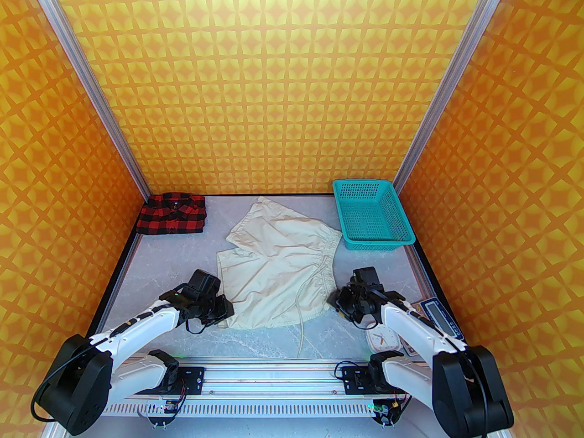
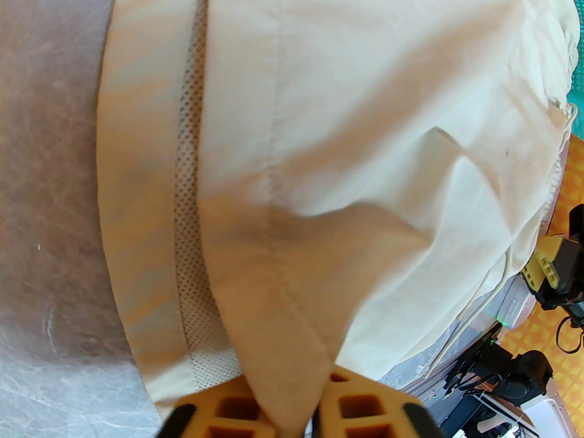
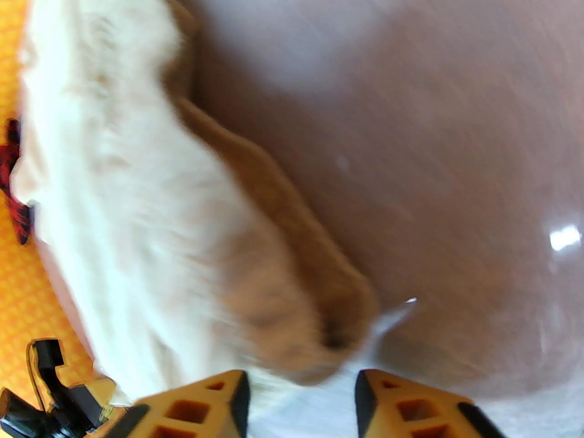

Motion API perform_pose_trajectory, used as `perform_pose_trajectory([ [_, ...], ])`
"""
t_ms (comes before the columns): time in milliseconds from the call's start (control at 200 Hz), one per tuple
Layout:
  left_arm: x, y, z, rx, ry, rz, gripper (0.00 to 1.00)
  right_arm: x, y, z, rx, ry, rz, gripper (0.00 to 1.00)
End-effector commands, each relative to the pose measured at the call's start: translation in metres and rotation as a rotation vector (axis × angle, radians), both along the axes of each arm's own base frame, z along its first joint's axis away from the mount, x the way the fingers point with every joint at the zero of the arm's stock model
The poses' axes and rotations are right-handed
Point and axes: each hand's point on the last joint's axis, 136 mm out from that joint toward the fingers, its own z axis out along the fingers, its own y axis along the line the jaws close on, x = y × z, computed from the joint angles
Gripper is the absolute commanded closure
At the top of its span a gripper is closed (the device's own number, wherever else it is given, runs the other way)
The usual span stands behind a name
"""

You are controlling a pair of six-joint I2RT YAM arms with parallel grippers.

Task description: Fold and stack the mixed laundry pile

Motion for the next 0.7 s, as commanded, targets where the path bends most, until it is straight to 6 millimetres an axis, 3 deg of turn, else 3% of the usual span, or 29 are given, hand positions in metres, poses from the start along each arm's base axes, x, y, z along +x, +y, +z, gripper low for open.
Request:
perform_pose_trajectory([
  [0,0.004,-0.002,0.006,-0.006,-0.031,-0.004,0.94,0.023,0.002,0.005,0.012,-0.045,-0.037,0.5],
  [195,0.005,0.001,0.012,0.022,-0.046,-0.016,1.0,0.033,0.0,-0.017,0.008,0.01,-0.089,0.61],
  [370,0.003,0.011,0.029,0.048,-0.089,-0.001,1.0,0.013,-0.011,-0.027,-0.069,0.058,-0.063,0.78],
  [480,-0.003,0.018,0.037,0.068,-0.093,0.004,1.0,-0.005,-0.017,-0.021,-0.101,0.057,-0.039,0.87],
  [695,-0.016,0.033,0.069,0.102,-0.125,0.02,1.0,-0.046,-0.018,0.005,-0.135,0.085,0.105,0.91],
])
